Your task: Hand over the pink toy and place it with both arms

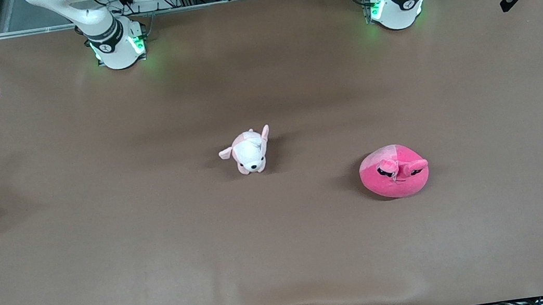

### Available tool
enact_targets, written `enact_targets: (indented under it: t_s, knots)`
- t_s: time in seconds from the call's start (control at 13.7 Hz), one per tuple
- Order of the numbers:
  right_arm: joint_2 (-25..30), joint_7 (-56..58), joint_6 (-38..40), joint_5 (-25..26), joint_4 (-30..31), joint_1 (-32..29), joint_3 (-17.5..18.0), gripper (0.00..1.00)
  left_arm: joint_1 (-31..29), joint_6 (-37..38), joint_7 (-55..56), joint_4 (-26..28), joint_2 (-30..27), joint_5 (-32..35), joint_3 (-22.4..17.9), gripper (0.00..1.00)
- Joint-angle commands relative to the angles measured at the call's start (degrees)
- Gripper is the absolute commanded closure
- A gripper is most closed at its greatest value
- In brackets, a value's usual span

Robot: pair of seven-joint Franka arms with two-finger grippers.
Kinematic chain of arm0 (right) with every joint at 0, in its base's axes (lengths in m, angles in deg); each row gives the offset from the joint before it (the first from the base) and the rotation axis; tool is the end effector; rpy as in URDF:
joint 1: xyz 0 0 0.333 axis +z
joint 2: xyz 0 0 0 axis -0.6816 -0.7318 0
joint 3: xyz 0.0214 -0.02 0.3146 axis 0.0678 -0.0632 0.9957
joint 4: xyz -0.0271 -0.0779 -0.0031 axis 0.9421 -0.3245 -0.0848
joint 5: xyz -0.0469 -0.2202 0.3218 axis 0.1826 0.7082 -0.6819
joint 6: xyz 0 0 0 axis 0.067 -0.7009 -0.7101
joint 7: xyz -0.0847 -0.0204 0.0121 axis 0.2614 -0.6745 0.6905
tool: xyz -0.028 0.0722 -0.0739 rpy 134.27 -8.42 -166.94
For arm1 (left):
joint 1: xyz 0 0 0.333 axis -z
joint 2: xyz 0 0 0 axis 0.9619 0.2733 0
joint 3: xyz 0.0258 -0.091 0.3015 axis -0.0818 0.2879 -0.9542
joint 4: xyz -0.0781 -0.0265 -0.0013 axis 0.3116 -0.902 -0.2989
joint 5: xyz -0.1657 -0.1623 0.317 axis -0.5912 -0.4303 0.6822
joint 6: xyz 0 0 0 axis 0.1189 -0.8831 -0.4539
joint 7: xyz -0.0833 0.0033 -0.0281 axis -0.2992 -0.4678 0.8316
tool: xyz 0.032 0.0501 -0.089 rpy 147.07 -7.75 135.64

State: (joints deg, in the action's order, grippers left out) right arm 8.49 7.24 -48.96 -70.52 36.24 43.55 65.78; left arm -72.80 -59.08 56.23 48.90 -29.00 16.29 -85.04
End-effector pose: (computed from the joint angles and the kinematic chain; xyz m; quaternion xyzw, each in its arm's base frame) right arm 0.5048 0.0042 0.7038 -0.9977 -0.0614 0.0259 0.0106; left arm 0.4655 -0.0243 0.6915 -0.9989 -0.0365 0.0212 0.0228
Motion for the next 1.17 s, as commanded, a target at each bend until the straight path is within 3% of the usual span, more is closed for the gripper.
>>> enact_targets:
  t_s: [0.0, 1.1]
  knots:
    - [-0.36, 0.04, 0.25, -1.05, -0.83, -0.93, 0.44, 0.00, -0.37, 2.84, -0.41, -1.44, 1.48, -0.19, 0.90, 0.00]
    - [-0.36, 0.04, 0.25, -1.05, -0.83, -1.02, 0.44, 0.00, -0.90, 3.20, 0.64, 0.76, 0.86, 0.07, 1.61, 0.00]
